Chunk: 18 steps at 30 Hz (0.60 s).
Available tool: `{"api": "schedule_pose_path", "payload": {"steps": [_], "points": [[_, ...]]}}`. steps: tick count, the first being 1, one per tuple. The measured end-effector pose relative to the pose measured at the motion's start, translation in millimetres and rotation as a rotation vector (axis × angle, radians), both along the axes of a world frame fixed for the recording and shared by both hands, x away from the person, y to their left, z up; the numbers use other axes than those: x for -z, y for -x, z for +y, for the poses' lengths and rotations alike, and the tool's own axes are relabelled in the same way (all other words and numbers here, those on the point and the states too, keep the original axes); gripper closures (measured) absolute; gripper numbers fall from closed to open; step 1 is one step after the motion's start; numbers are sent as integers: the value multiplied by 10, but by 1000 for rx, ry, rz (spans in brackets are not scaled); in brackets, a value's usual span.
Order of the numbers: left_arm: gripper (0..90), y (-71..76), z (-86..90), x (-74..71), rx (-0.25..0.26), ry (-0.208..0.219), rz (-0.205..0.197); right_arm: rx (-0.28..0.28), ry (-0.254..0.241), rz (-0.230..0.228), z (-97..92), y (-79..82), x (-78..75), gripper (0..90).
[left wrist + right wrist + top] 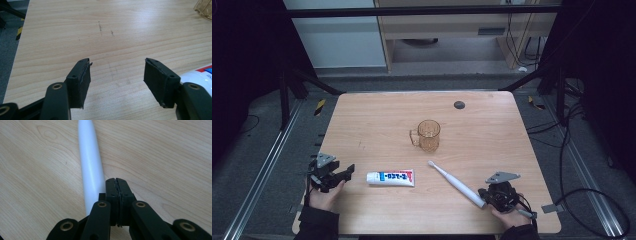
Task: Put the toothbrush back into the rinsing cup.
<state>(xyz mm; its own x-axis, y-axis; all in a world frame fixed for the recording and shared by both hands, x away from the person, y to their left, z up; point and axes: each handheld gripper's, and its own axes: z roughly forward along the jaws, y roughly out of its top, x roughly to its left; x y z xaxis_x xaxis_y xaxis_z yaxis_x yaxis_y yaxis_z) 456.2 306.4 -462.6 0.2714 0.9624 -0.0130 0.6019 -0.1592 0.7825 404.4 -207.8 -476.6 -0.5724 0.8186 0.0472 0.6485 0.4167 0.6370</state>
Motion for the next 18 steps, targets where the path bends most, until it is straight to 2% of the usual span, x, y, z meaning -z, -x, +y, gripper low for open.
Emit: {"api": "schedule_pose_path", "payload": {"steps": [11,18], "points": [[367,-4,-4,4,5,-2,4,-17,-2,8,60,19,10,884],[363,-16,-16,17,14,-5,9,22,2,-9,14,-4,-20,818]]}}
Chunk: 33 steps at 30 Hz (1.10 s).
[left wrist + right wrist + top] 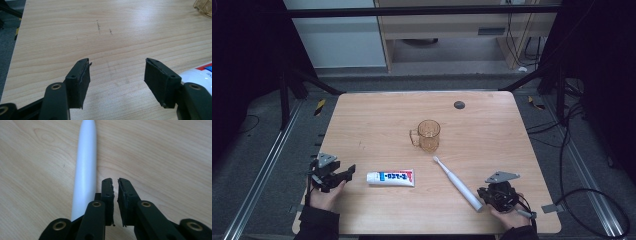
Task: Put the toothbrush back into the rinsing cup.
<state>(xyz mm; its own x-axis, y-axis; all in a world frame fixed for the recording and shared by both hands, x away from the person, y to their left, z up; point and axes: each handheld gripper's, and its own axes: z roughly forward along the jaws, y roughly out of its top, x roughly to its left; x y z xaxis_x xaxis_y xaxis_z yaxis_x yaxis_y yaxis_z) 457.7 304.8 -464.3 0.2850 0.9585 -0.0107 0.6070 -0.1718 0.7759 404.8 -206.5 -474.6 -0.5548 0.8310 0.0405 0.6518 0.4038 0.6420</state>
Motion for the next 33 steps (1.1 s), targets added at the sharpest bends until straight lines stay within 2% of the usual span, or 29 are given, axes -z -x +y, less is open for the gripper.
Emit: {"api": "schedule_pose_path", "payload": {"steps": [8,12,18,22,24,27,28,29,30,33], "points": [[352,-19,-34,20,20,-10,9,47,-1,-62,-37,-85,-162,679],[348,-28,-42,34,26,-17,19,61,5,-74,8,-145,-259,627],[343,-42,-49,50,34,-27,26,49,-3,-70,61,-202,-377,584],[339,-44,-52,59,38,-36,29,41,-14,-38,105,-261,-505,564],[339,-47,-47,61,38,-38,31,38,-12,-38,115,-271,-526,564],[338,-56,-48,71,42,-42,39,14,-10,-12,186,-340,-607,558],[338,-56,-48,71,42,-42,39,10,-4,9,205,-363,-617,554],[338,-58,-51,73,43,-43,40,10,-4,9,205,-363,-617,554],[337,-58,-55,76,44,-44,41,0,16,42,260,-404,-630,555],[336,-60,-56,80,45,-47,42,-9,30,52,303,-433,-643,561]]}}
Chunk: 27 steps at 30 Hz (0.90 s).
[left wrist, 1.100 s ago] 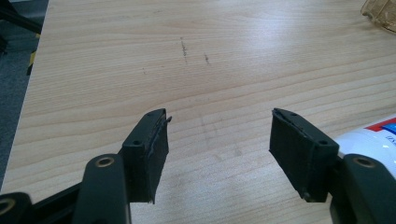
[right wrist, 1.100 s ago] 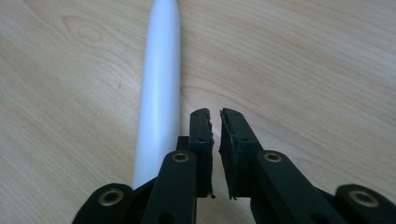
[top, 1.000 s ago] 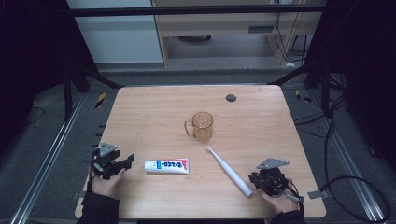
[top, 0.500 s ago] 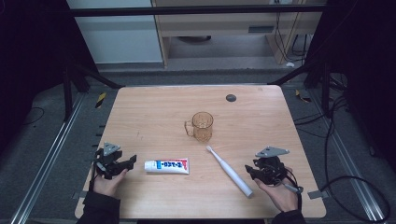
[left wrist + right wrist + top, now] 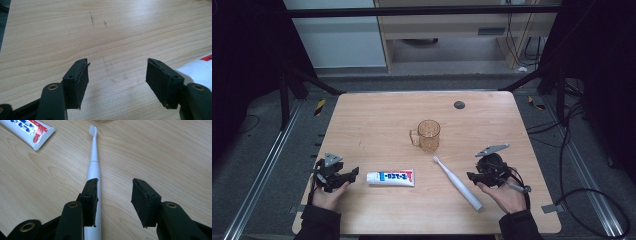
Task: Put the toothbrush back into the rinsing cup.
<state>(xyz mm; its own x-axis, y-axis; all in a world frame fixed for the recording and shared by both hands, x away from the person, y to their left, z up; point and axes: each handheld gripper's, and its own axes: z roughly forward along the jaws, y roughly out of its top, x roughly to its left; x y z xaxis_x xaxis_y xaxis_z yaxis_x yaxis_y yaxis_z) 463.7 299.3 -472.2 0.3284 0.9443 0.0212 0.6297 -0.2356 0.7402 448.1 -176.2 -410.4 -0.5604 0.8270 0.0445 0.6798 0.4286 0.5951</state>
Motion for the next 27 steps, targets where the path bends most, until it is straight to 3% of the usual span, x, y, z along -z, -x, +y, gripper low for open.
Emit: {"api": "schedule_pose_path", "payload": {"steps": [12,27], "points": [[333,-7,4,11,-1,-2,5,-44,44,82,251,-179,1,575],[332,-8,10,10,-1,0,6,-92,86,121,500,-328,68,604]]}}
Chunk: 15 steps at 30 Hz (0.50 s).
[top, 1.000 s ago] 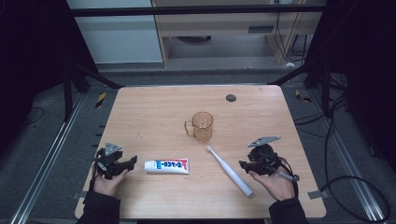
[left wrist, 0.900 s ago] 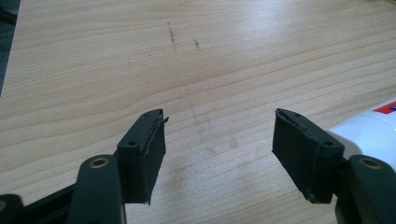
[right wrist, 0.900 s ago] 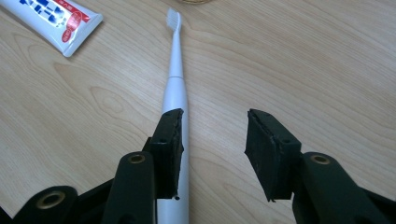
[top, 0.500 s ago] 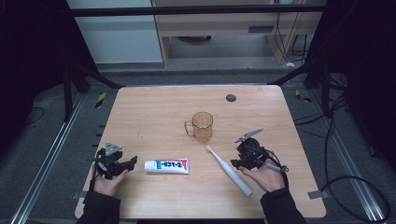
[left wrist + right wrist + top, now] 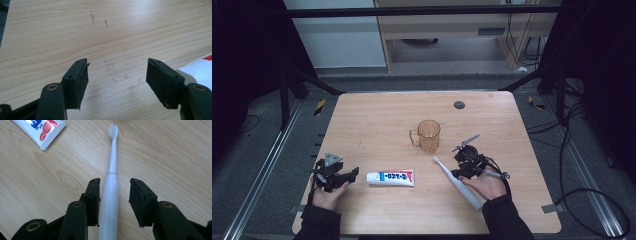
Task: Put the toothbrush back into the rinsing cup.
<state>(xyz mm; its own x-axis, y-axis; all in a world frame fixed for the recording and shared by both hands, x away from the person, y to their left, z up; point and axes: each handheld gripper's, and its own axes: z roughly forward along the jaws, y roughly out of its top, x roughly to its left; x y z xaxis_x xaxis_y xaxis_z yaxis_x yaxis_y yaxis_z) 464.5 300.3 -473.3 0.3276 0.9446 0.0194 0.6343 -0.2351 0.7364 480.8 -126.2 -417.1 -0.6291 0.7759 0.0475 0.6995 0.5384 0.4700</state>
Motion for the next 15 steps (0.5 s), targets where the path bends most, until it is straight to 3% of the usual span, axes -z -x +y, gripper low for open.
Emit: {"api": "schedule_pose_path", "payload": {"steps": [15], "points": [[331,-1,-4,3,0,1,1,-20,45,63,84,-63,195,610]]}}
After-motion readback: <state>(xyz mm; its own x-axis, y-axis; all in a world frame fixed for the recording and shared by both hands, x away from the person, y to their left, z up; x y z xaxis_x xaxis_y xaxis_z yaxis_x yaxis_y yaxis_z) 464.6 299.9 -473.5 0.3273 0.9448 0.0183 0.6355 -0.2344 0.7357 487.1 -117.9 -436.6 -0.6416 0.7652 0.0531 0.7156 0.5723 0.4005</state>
